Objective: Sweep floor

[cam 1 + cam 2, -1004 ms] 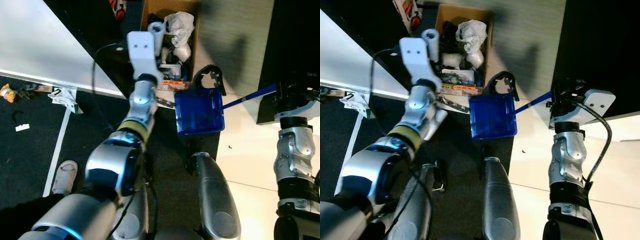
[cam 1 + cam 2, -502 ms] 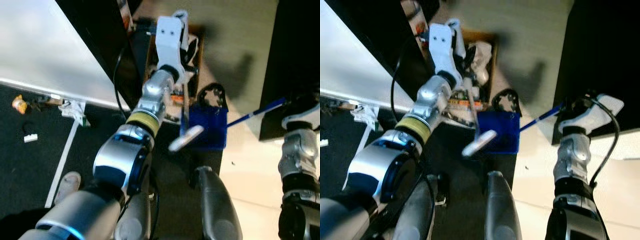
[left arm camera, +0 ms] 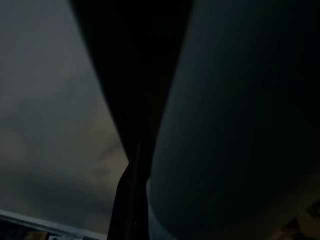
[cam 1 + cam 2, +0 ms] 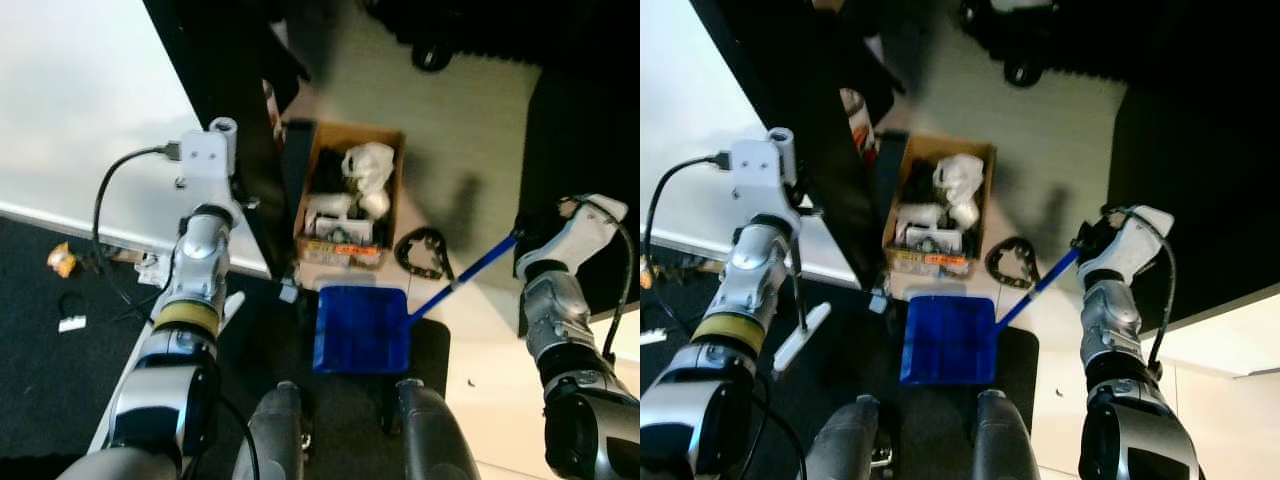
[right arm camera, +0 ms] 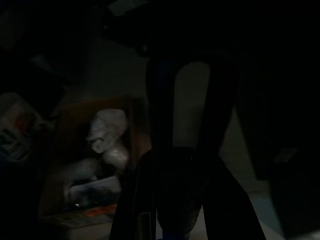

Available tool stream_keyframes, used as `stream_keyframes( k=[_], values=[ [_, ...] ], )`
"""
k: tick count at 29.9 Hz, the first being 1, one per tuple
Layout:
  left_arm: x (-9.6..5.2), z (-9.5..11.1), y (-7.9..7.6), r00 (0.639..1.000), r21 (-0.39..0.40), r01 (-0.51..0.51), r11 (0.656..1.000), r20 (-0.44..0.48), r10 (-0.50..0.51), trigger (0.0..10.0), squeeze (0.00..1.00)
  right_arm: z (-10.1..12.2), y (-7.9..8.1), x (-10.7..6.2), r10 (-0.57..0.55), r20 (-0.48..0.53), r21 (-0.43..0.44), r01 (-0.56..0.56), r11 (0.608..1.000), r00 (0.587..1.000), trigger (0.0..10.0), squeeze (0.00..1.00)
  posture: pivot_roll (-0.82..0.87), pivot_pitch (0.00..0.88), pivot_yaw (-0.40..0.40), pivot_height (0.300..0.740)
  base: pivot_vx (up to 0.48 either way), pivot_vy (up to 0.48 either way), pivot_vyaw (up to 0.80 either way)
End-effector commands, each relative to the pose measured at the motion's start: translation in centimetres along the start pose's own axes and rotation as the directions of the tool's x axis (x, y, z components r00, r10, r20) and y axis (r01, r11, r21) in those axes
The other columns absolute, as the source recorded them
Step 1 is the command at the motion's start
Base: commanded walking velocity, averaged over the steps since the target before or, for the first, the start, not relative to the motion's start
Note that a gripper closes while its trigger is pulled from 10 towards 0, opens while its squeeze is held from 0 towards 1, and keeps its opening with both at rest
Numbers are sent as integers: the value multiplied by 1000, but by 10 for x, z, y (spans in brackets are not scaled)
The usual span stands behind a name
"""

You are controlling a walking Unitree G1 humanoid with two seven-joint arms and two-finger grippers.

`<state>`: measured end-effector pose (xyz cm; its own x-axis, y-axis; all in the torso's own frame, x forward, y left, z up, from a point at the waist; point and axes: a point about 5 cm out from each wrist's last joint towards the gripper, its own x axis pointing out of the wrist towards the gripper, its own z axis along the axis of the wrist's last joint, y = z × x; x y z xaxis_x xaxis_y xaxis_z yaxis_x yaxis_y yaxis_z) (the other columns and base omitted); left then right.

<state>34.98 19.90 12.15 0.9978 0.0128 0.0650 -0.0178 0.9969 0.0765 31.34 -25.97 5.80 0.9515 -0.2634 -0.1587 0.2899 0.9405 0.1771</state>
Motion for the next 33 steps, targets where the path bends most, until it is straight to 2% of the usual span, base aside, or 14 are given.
stream_keyframes(
  k=[1, 5, 10, 15, 19, 21, 23, 25, 26, 30, 33],
  values=[
    [-6, -2, -1, 1000, -17, 11, 1000, 20, -11, 10000, 0, 2, -9, -1, -13, 8, -46, 13, 999, 1000, 10000, 0, 27, 0, -2, 731, 0, 0, 0],
    [-20, -19, -5, 997, 1, 70, 998, -13, -70, 10000, 0, 9, -12, 1, 0, 26, -102, 3, 995, 1000, 10000, 0, 19, 0, 5, 731, 0, 0, 0],
    [-26, -27, 3, 999, -6, 6, 1000, -40, -6, 10000, 0, 19, -17, 4, -19, 70, -78, 24, 997, 997, 10000, 0, 13, 0, 13, 731, 0, 0, 0],
    [-30, -29, 10, 998, 41, -34, 999, -44, 36, 10000, 0, 32, -24, 6, -38, 127, -46, 44, 998, 991, 10000, 0, 6, 0, 15, 731, 0, 0, 0],
    [-31, -29, 16, 997, 103, -65, 993, -32, 68, 10000, 0, 29, -25, 5, -30, 115, -53, 37, 998, 993, 10000, 0, 1, 0, 15, 731, 0, 0, 0],
    [-29, -21, 26, 994, 125, -112, 986, 13, 111, 10000, 0, 20, -23, 2, -24, 94, -56, 29, 998, 995, 10000, 0, 4, 0, 10, 731, 0, 0, 0],
    [-29, -21, 26, 994, 125, -112, 986, 13, 111, 10000, 0, 20, -23, 2, -24, 94, -56, 29, 998, 995, 10000, 0, 4, 0, 10, 731, 0, 0, 0],
    [-28, -11, 33, 988, 110, -145, 983, 72, 137, 10000, 0, 17, -20, 1, -20, 89, -57, 25, 998, 996, 10000, 0, 5, 0, 8, 731, 0, 0, 0],
    [-28, -11, 33, 988, 110, -145, 983, 72, 137, 10000, 0, 17, -20, 1, -20, 89, -57, 25, 998, 996, 10000, 0, 5, 0, 8, 731, 0, 0, 0],
    [-19, 1, 39, 975, 28, -186, 982, 125, 181, 10000, 0, 17, -11, 4, 1, 84, -54, 3, 999, 996, 10000, 0, -2, 22, 2, 731, 0, 0, 0],
    [-11, 4, 36, 972, -9, -192, 981, 135, 191, 10000, 0, 17, -7, 5, 5, 79, -44, -2, 999, 997, 10000, 0, -12, 86, 3, 731, 0, 0, 0]
  ],
)
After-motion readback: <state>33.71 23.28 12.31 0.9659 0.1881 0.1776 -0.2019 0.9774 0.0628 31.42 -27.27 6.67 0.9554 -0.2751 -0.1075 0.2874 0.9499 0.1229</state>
